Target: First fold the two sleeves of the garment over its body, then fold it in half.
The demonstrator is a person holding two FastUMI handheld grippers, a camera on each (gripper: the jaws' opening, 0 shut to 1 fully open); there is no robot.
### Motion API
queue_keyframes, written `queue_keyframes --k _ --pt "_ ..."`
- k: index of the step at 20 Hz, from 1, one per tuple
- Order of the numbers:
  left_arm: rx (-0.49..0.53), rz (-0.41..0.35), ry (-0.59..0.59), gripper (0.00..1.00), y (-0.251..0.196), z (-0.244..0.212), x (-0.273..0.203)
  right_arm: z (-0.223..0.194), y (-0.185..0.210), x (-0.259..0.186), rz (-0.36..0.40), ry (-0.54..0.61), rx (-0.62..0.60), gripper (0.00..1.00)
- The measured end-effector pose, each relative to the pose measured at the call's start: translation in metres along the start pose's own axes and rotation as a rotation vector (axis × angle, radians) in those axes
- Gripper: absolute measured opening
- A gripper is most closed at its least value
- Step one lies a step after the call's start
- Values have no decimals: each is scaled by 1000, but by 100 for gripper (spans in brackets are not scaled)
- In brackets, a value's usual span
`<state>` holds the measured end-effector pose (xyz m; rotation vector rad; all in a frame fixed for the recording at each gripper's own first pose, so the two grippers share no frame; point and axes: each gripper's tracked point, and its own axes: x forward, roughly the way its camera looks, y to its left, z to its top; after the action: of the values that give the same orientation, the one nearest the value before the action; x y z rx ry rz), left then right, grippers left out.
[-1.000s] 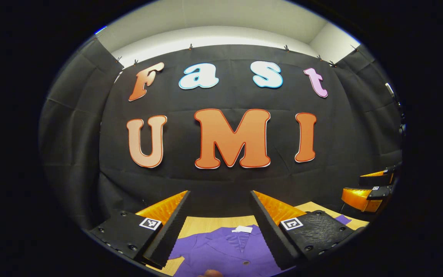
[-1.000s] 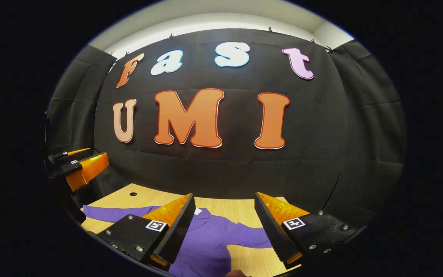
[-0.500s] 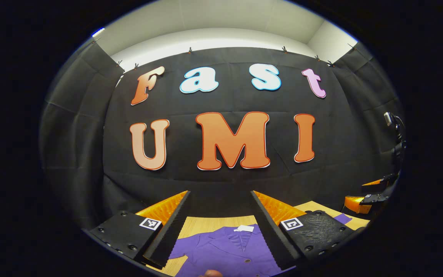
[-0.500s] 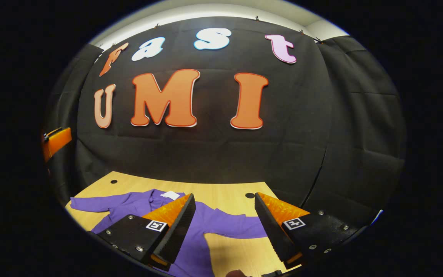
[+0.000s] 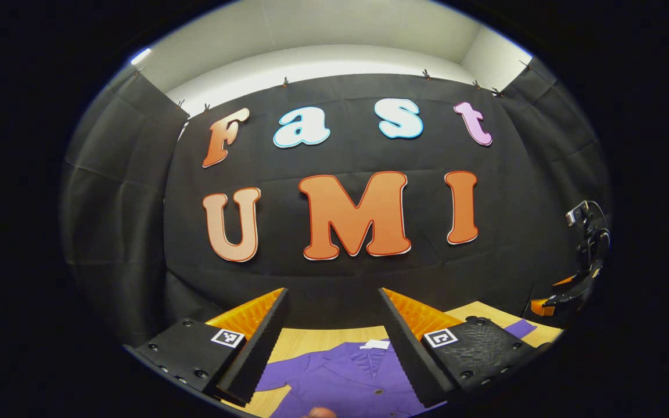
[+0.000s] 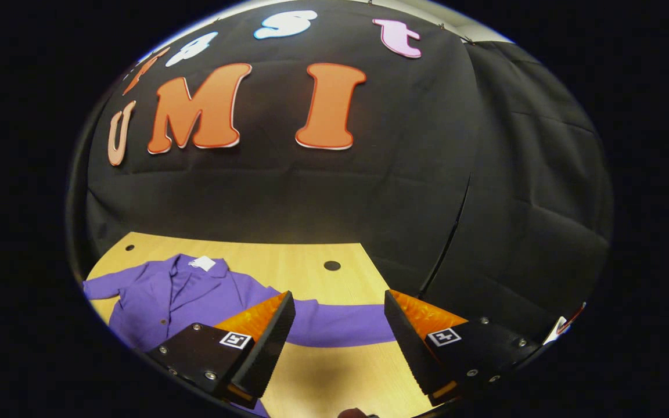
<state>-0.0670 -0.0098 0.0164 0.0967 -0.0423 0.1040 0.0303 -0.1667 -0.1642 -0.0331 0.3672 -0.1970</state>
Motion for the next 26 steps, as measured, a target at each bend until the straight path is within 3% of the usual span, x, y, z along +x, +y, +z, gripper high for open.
queue_keyframes --k 3,15,26 --pt "9 17 15 96 -6 -5 0 -28 -19 27 -4 91 65 94" --pt "102 114 117 99 -13 -24 -14 -127 -74 140 38 518 133 95" --pt "192 91 223 100 -43 -48 -3 -186 -101 210 79 834 221 95"
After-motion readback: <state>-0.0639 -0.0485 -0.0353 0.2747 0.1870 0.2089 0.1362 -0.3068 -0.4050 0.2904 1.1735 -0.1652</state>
